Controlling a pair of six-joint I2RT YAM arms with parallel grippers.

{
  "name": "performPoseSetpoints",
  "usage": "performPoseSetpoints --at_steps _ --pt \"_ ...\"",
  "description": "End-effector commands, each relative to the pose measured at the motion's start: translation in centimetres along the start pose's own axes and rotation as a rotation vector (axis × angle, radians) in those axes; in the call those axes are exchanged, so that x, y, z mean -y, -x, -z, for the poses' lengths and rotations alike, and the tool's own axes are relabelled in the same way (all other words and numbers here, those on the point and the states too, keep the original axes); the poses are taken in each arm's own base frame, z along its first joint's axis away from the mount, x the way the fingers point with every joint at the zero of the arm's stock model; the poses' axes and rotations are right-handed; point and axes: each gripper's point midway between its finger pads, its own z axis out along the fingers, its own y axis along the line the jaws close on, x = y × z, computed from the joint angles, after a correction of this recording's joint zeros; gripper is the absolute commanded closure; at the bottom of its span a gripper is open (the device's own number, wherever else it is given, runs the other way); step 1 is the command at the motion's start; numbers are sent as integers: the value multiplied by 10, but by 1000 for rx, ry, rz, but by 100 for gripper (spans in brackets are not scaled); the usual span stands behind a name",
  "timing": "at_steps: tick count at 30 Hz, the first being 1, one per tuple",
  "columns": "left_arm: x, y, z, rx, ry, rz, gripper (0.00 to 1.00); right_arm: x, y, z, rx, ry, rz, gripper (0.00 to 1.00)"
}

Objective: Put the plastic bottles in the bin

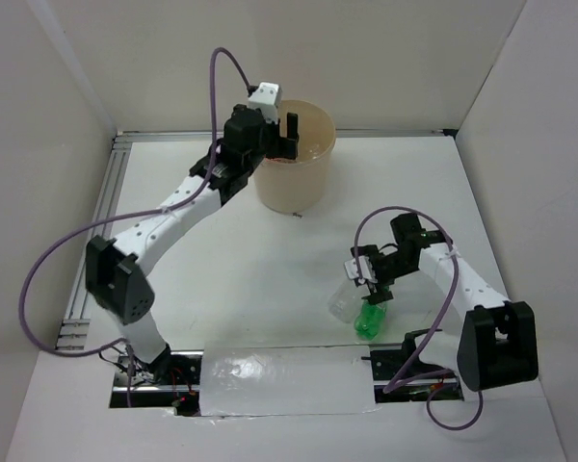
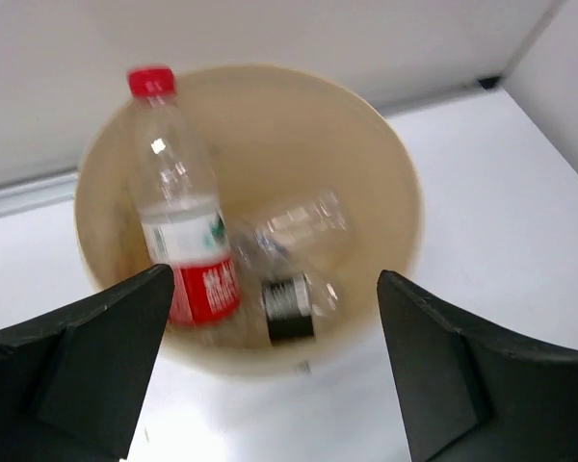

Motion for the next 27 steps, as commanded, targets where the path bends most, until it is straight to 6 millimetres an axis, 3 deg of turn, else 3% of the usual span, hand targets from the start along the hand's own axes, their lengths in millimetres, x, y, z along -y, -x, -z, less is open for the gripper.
performPoseSetpoints --at_steps 1,3,4,6,7,9,10,11,12,13,15,16,18,19,22,23,27 --pt "27 30 70 97 -106 -32 1 0 -13 -17 -59 40 113 3" --pt "37 9 96 56 -198 -20 1 -3 -21 -26 -84 75 123 5" --pt "31 -18 116 15 -218 -12 1 -7 -19 -32 -75 104 131 9" --pt "34 -51 135 -48 -255 10 1 -10 -22 -41 -80 136 137 16" --pt "25 -83 148 -111 -240 52 1 -13 -22 -44 -84 154 131 22" --pt "25 -115 163 -178 -256 100 1 -14 -22 -47 -83 160 115 40" --pt "29 -126 170 -188 -267 144 1 -3 -18 -44 -86 138 116 47" --pt "30 -152 183 -224 -280 157 1 1 -14 -42 -77 131 102 61" --pt "32 -162 189 -234 -290 177 1 7 -2 -36 -49 106 68 66" --pt "32 -180 193 -251 -294 198 1 33 11 -25 -31 40 75 70" --pt "37 -193 202 -266 -307 209 1 65 47 -8 62 -61 4 71" --pt "37 -196 201 -265 -306 221 1 101 72 14 104 -151 21 71" --pt "41 -206 205 -285 -319 220 1 141 115 40 220 -246 37 71" --pt "43 -212 205 -300 -326 232 1 170 146 65 279 -313 5 71" --pt "50 -225 202 -334 -344 233 1 223 188 97 410 -413 -44 71" --pt "52 -234 201 -362 -346 227 1 242 211 118 449 -459 0 71" --pt "67 -237 198 -374 -398 204 1 304 240 137 539 -551 -2 67"
